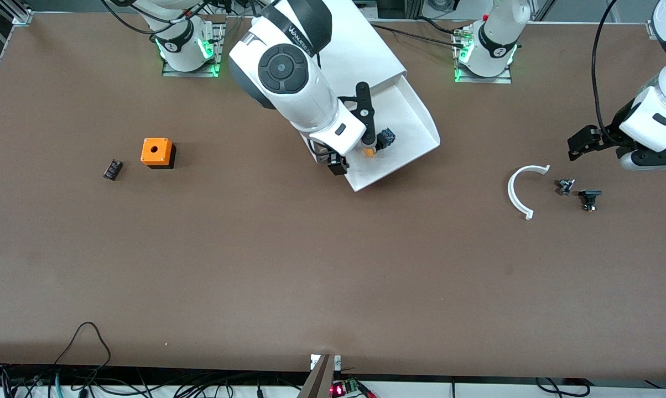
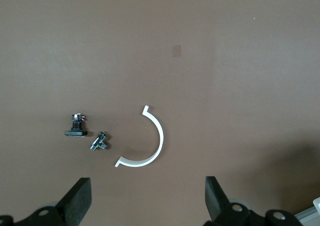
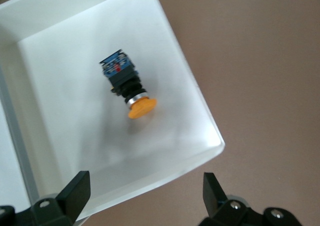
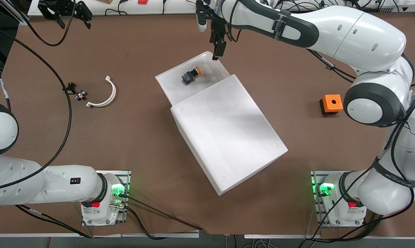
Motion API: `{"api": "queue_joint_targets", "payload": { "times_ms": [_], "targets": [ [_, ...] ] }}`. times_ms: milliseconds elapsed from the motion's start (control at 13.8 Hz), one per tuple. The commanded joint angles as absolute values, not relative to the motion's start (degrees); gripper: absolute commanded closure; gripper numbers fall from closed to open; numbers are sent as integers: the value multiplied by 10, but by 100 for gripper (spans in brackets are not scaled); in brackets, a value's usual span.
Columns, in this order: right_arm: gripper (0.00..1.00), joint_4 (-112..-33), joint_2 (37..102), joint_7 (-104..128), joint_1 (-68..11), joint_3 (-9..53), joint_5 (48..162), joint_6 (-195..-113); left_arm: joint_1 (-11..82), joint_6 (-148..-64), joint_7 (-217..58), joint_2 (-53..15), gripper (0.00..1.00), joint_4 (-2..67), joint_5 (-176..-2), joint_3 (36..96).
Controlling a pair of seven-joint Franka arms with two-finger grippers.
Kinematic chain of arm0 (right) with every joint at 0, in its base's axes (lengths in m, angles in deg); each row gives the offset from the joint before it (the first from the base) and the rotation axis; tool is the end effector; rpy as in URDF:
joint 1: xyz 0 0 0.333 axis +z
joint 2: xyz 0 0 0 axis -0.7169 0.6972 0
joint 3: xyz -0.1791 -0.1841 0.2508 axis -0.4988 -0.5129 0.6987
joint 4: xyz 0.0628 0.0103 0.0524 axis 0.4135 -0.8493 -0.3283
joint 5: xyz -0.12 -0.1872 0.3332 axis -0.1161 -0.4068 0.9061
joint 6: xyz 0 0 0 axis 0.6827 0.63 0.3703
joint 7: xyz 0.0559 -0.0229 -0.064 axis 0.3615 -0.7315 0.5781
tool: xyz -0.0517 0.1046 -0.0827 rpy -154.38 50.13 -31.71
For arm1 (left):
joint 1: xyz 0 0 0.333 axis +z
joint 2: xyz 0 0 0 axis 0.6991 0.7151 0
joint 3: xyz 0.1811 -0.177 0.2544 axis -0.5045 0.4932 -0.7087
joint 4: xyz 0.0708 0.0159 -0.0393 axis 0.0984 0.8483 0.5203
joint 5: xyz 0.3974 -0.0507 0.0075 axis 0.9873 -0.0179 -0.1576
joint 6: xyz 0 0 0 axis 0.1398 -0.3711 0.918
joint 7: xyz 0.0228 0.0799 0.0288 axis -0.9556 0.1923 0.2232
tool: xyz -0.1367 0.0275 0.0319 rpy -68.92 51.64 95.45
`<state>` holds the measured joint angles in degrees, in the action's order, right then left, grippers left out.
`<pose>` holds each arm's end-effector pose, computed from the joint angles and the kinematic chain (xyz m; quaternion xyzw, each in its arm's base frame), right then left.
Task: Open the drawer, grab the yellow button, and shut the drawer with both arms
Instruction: 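Lower the right gripper onto the orange-capped button and close it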
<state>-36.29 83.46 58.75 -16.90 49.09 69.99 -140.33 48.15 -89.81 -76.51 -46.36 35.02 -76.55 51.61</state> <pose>0.5519 0.5420 0.4641 -0.6547 -0.7438 -0.0368 0.1296 0.5627 0.0038 0.5632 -0.9994 -0.0211 -0.0044 0.0288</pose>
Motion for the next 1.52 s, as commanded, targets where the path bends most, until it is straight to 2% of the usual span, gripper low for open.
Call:
{"api": "queue_joint_targets", "payload": {
  "times_ms": [0, 145, 290, 1088, 1451],
  "targets": [
    [0, -338, 858, 607, -150, 497, 689, -1406, 479, -886, -771, -458, 0, 337, -758, 513],
    [0, -339, 882, 607, -141, 498, 690, -1483, 478, -886, -775, -457, 0, 337, -758, 514],
    [0, -338, 894, 607, -131, 497, 689, -1524, 479, -887, -774, -457, 0, 337, -759, 513],
    [0, -342, 895, 604, -115, 494, 683, -1464, 478, -886, -776, -456, 0, 336, -761, 513],
    [0, -341, 905, 594, -86, 481, 677, -1482, 479, -886, -777, -446, 0, 321, -761, 512]
  ]
}}
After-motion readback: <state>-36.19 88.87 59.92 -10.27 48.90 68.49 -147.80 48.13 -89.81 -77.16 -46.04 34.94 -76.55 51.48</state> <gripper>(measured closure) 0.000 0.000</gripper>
